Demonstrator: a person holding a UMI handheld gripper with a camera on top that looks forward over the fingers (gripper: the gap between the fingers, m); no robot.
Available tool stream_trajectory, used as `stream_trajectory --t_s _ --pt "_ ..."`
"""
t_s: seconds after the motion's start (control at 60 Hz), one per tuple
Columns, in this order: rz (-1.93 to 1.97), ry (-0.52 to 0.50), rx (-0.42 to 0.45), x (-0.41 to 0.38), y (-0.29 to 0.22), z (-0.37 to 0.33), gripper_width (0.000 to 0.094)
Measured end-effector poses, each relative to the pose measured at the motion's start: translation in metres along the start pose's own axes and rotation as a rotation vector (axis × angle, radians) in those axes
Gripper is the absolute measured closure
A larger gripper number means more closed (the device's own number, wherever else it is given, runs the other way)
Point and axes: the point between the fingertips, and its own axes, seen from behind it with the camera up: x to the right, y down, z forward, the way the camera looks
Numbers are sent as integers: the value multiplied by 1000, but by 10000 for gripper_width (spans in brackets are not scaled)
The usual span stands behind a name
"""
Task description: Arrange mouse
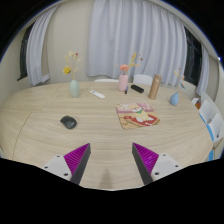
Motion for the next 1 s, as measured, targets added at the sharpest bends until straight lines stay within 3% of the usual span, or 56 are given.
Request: stream_trajectory --t_s 0.583,1.0 --pt "-34 -167 -5 -164 15 22 79" --pt "-71 -150 63 -210 -5 110 77"
